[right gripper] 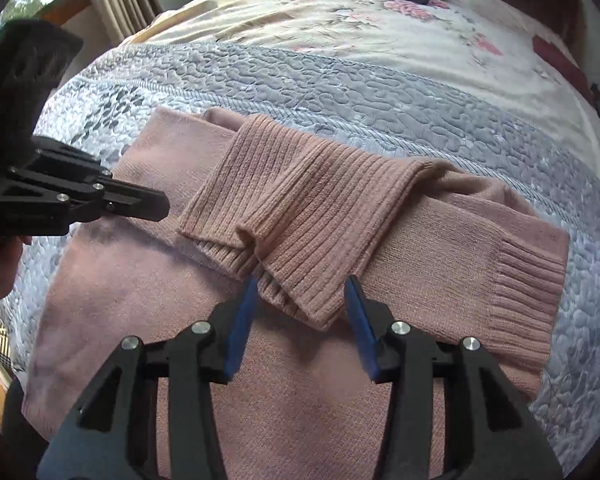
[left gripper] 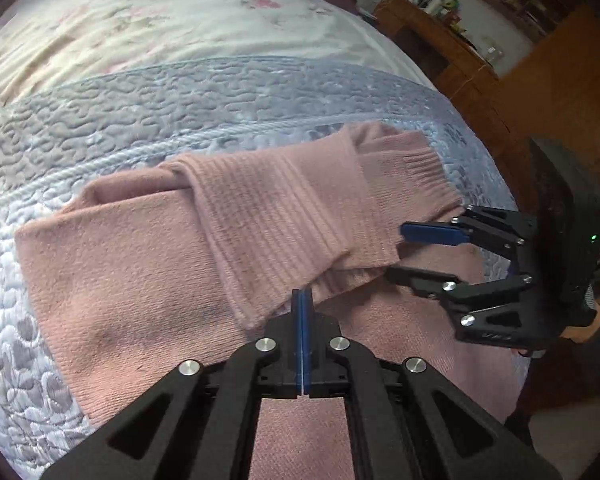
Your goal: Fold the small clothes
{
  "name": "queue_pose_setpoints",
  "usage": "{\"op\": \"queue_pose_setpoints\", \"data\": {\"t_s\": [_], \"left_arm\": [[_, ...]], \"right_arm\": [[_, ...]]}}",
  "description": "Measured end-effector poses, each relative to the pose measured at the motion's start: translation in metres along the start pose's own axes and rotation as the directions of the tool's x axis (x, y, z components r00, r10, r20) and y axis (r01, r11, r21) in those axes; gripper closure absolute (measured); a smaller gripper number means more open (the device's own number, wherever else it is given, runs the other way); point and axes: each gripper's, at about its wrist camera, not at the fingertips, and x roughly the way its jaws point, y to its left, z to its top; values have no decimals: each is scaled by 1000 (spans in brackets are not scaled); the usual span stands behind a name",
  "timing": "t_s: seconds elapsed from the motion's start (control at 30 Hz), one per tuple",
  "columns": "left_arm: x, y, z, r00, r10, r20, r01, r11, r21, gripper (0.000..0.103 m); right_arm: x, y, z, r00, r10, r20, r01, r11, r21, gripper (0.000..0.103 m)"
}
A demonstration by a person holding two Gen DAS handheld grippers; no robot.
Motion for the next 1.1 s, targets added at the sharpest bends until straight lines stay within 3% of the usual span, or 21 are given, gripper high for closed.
{"op": "queue_pose_setpoints", "data": {"t_s": [0.07,0.13,0.17,0.2,0.23,0.43,0.53,0.6,0.7,0.8,0.87,0.97,1.03,1.07,1.1], "left_arm": [[22,-6,3,998,15,-58,-14,1000,25,102],[50,-6,3,989,88,-120,-81,995,59,101],[62,-5,2,983,111,-148,-102,992,70,101],[67,-4,2,981,130,-146,-119,990,79,100],[67,-3,1,982,134,-135,-125,989,74,101],[45,7,-9,977,208,-52,-207,978,6,103],[41,30,-20,978,201,-54,-206,974,-92,103],[43,42,-27,986,148,-71,-157,977,-147,103],[23,36,-28,995,86,-40,-91,987,-135,103],[-13,28,-18,999,14,49,-8,992,-126,103],[-30,25,-2,988,-87,125,104,985,-136,103],[-15,27,28,948,-274,164,302,935,-185,97],[17,32,42,943,-310,125,331,914,-233,97],[35,37,43,951,-298,86,310,914,-263,97],[55,43,39,970,-240,24,237,928,-288,95]], "right_arm": [[17,6,4,998,-55,-28,53,997,-48,60],[29,4,3,993,-100,-59,96,993,-63,70],[30,0,0,993,-100,-63,96,994,-60,76],[29,-3,-1,993,-103,-61,100,994,-49,93],[26,-8,-2,993,-101,-59,99,995,-31,98],[-1,-33,-16,999,-47,-2,47,996,78,99],[6,-35,-25,1000,-15,-21,17,995,96,99],[26,-32,-34,996,19,-92,-10,996,92,99],[12,-28,-35,992,107,-72,-98,987,124,85],[-17,-33,-31,993,121,3,-120,980,160,73],[-28,-42,-22,988,144,59,-153,964,217,73],[-24,-59,-2,967,216,131,-248,910,331,73],[-5,-61,8,942,309,132,-336,862,378,73],[7,-59,10,941,321,106,-337,863,376,75],[21,-58,8,947,316,61,-315,870,380,79]]}}
